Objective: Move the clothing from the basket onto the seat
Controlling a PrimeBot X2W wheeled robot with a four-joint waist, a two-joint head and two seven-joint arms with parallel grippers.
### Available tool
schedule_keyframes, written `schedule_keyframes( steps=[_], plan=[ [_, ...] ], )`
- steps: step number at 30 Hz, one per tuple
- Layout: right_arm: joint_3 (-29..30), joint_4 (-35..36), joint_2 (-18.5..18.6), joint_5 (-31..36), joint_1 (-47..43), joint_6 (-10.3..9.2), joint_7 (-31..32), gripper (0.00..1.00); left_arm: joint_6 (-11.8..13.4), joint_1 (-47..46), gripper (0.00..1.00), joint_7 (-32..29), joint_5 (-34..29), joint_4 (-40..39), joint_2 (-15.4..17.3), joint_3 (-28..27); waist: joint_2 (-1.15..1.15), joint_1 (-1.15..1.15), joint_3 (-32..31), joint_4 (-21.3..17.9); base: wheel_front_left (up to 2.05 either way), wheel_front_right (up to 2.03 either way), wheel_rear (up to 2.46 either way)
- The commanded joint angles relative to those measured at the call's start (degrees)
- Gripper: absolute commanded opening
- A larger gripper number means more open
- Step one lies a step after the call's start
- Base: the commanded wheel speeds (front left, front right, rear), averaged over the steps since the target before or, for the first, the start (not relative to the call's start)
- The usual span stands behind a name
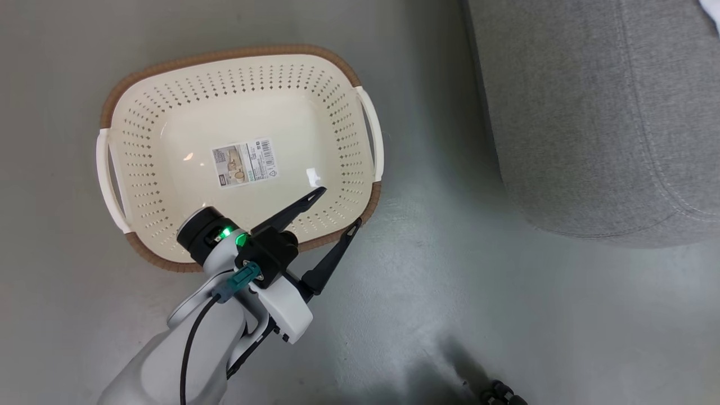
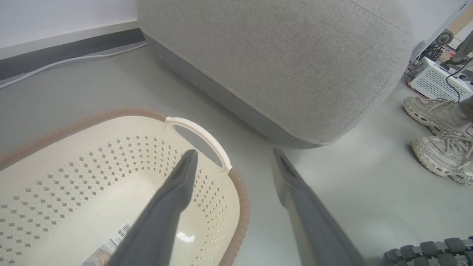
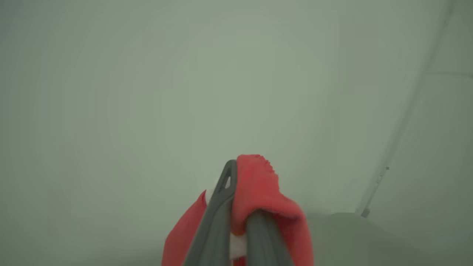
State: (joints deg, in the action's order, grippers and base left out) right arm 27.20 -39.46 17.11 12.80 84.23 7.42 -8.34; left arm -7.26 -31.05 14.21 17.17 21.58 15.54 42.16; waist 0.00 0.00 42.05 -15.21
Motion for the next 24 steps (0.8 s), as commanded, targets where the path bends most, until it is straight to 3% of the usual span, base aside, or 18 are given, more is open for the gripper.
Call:
schedule_keyframes(
  steps=[1,6,23,24],
  plan=[
    [0.8,0.9,0.6,-0.8,-1.6,0.07,-1.3,0.00,-0.2,-0.8,1.00,0.4,0.2,-1.2,0.5,-0.9,0.00,0.00,1.2,1.1,0.00,0.00,0.00],
    [2.2,-1.3,-2.2,-3.9,-7.1,0.07,-4.9,0.00,-0.2,-1.3,1.00,0.6,0.5,-1.2,0.4,-1.2,0.00,0.00,1.7,1.4,0.00,0.00,0.00],
    [9.5,-2.4,-2.7,-15.1,-31.1,0.07,-6.6,0.01,-0.2,0.0,1.00,0.8,0.9,-2.0,-0.5,-2.5,0.00,0.00,-2.8,1.5,0.00,0.00,0.00],
    [10.0,-2.2,-2.8,-15.4,-31.9,0.07,-6.6,0.39,-0.2,0.1,1.00,0.8,1.0,-2.1,-0.5,-2.6,0.00,0.00,-3.1,1.7,0.00,0.00,0.00]
  ],
)
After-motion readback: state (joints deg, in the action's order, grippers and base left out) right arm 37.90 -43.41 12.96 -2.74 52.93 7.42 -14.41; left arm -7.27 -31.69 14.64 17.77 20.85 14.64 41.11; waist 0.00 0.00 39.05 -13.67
